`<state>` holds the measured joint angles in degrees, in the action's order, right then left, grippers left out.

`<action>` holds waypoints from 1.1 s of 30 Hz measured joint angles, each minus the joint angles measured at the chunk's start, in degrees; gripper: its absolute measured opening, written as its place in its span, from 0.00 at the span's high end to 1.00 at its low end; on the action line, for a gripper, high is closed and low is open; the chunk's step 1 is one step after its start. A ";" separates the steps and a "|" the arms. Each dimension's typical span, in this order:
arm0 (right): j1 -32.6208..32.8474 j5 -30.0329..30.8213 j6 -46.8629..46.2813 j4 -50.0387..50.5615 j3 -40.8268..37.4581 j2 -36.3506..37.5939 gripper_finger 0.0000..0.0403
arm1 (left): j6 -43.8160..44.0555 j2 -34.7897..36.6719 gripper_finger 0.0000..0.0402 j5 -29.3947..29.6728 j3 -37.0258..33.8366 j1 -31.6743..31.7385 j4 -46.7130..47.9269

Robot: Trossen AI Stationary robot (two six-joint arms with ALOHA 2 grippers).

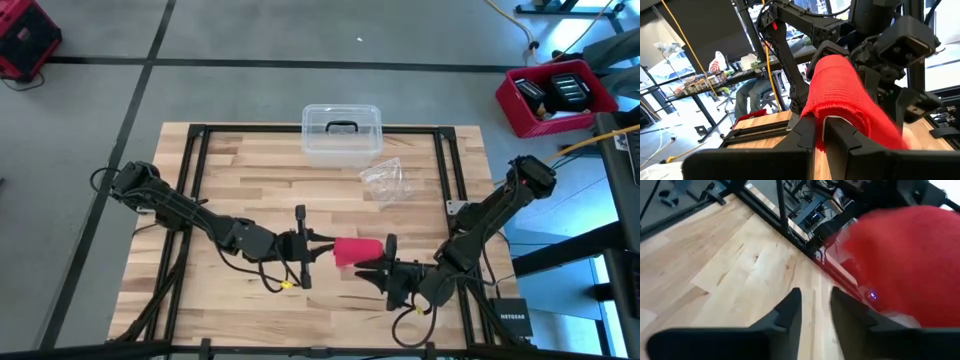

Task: Roll bandage
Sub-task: Roll the red bandage

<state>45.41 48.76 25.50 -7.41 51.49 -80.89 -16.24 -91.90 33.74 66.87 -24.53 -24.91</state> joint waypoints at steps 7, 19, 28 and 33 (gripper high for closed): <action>0.00 -0.38 7.18 -0.05 -0.03 -0.02 0.60 | 0.49 0.00 0.97 -0.09 0.04 0.00 0.16; 5.36 -2.00 -8.54 6.66 -0.05 0.13 0.60 | -1.70 0.00 0.97 -0.07 0.04 -0.66 0.08; 14.12 14.77 -40.89 16.13 -0.95 5.05 0.60 | -2.30 0.02 0.97 -0.04 0.04 -0.70 -0.19; 7.85 10.96 -47.78 13.55 -4.23 6.15 0.60 | -2.74 0.02 0.97 -0.07 0.07 -0.82 -0.17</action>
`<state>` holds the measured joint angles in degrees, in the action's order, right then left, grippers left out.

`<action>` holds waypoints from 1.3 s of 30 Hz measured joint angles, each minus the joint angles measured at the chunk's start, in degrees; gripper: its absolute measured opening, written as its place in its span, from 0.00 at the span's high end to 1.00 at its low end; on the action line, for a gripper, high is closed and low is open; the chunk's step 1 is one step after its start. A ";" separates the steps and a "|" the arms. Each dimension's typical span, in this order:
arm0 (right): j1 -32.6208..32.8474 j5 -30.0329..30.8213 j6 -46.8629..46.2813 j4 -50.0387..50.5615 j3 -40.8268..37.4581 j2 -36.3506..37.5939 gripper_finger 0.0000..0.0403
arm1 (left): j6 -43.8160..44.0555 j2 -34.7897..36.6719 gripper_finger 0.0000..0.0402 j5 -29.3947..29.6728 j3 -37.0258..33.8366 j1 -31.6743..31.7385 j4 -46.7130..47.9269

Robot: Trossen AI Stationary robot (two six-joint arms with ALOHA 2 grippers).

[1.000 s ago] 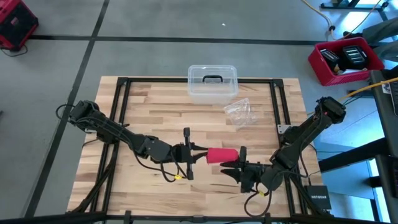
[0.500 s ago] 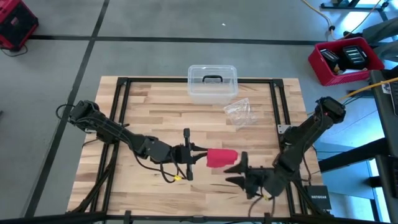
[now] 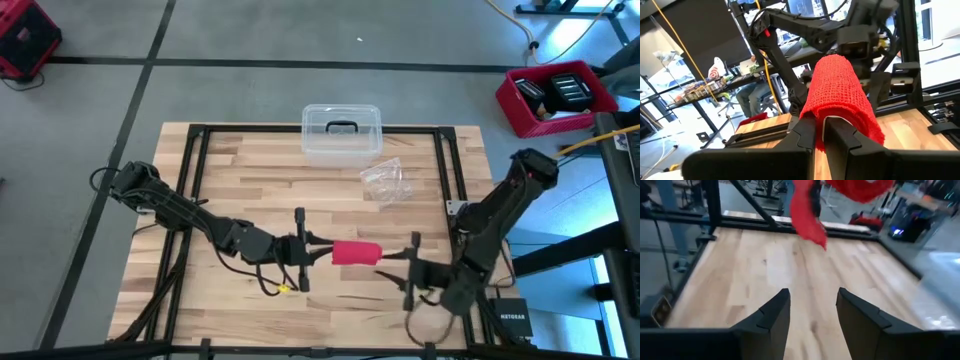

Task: Roll bandage
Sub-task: Roll the red bandage

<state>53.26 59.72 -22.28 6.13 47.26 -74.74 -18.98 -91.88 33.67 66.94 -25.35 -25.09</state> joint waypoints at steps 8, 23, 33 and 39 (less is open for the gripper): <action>-6.94 -10.51 7.36 -9.71 -0.13 0.62 0.60 | -0.76 0.00 0.97 0.00 0.00 -0.19 0.53; -8.00 -18.16 10.58 -18.97 -0.13 1.07 0.60 | -1.17 0.00 0.97 0.00 0.00 -0.16 0.49; -10.10 -21.06 12.51 -19.99 -0.08 0.22 0.93 | -1.29 0.00 0.97 0.00 0.00 -0.12 0.55; -5.60 -19.70 15.40 -20.67 1.21 1.22 0.98 | -3.82 0.01 0.97 3.38 0.00 -0.11 1.81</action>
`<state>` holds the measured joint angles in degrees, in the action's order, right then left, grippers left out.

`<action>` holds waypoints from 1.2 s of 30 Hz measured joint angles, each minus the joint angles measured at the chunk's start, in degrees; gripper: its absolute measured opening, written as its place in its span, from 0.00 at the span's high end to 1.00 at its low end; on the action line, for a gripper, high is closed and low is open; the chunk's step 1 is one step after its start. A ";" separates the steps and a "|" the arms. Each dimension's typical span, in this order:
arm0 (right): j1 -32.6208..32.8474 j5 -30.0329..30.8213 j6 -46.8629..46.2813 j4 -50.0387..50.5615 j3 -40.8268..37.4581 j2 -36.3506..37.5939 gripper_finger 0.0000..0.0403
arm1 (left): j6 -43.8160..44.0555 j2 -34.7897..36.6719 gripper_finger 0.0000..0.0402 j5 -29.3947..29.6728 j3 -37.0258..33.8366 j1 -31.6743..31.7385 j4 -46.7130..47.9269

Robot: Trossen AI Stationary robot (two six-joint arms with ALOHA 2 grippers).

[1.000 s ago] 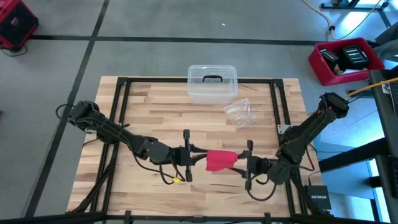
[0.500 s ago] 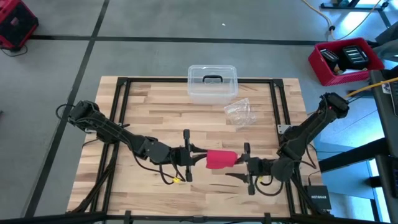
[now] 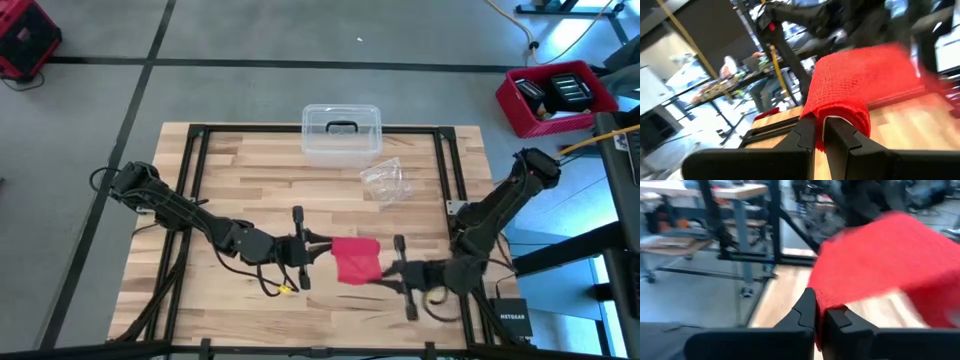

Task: Roll bandage
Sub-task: Roll the red bandage

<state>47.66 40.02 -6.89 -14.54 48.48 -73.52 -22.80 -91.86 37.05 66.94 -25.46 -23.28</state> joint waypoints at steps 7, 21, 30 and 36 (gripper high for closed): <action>2.18 0.69 0.71 2.27 1.06 -1.04 0.99 | -2.24 0.00 0.97 1.36 0.00 0.35 -5.37; -2.79 4.21 -0.10 9.04 1.11 -1.80 0.99 | 1.27 0.01 0.97 -12.59 0.00 -0.21 -11.55; -2.68 10.47 3.31 10.91 1.08 -0.80 0.99 | 3.94 -0.01 0.97 -17.87 0.00 -1.64 -7.60; -2.67 12.06 6.89 11.75 1.08 1.26 0.99 | 6.39 -0.01 0.97 -19.13 0.00 -2.20 -3.76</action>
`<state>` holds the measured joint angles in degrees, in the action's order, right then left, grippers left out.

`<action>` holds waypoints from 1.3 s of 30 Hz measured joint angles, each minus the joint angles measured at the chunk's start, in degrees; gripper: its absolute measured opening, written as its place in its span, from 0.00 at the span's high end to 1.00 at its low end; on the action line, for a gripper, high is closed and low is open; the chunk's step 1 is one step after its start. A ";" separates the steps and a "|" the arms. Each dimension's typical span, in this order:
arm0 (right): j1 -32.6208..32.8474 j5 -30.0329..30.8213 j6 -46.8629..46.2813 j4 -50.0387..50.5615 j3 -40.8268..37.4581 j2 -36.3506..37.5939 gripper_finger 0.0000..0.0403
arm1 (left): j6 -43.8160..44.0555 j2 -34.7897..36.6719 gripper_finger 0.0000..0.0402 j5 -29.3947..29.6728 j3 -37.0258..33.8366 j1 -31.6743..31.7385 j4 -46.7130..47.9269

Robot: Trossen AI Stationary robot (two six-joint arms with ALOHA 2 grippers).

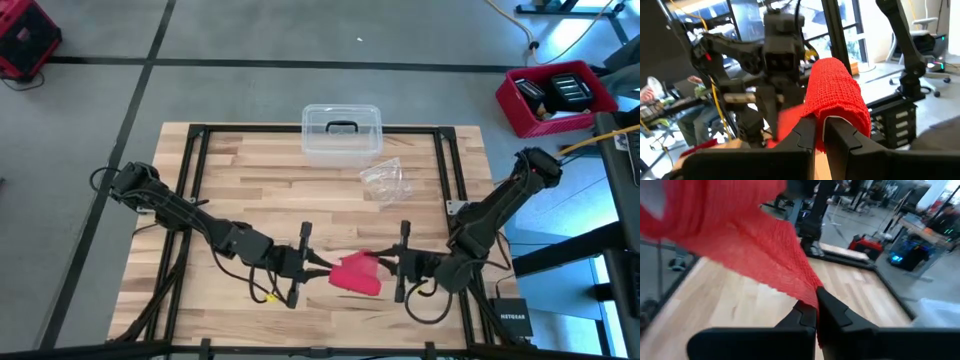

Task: Roll bandage
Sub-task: Roll the red bandage

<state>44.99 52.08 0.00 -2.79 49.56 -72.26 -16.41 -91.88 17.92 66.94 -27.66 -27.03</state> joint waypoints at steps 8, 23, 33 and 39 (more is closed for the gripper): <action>0.02 2.75 8.49 -0.76 -0.04 3.13 0.98 | 2.54 0.04 0.97 -0.15 0.02 0.45 4.76; -0.04 -1.11 27.56 -11.25 1.15 3.55 0.98 | 6.20 0.11 0.97 -0.89 0.11 2.84 7.09; -0.10 -9.87 28.80 -11.34 4.34 3.04 0.98 | 7.79 0.13 0.97 -1.16 0.15 3.72 7.18; -0.07 -11.41 28.99 -11.63 5.11 0.68 0.98 | 8.63 0.11 0.97 -1.12 0.08 3.99 7.52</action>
<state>44.93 40.68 28.99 -14.42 54.68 -71.58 -7.78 -91.77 16.81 67.01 -23.67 -19.52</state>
